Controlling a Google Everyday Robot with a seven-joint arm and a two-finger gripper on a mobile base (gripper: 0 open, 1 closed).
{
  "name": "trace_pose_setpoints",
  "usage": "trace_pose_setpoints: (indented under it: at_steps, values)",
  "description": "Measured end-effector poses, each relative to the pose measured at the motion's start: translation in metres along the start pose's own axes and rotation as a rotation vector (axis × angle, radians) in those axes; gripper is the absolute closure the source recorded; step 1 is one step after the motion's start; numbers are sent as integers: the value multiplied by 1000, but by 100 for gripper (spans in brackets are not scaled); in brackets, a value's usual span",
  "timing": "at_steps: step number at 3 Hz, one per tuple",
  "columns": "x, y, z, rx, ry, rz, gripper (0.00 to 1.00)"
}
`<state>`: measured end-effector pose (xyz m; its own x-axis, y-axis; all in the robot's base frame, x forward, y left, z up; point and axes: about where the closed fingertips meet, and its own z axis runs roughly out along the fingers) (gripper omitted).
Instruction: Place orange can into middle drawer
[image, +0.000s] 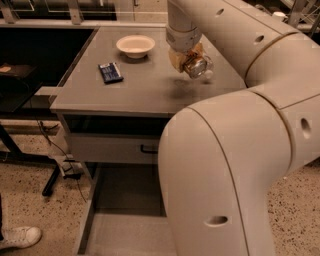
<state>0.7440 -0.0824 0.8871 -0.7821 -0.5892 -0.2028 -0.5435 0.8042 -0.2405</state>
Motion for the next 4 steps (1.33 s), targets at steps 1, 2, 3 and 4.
trace_pose_setpoints:
  at_steps: [1, 2, 3, 4]
  values:
    - [12, 2, -1, 20, 17, 5, 100]
    - [40, 7, -4, 35, 44, 45, 100]
    - [93, 25, -5, 41, 103, 115, 100]
    - [94, 25, -6, 46, 98, 112, 100]
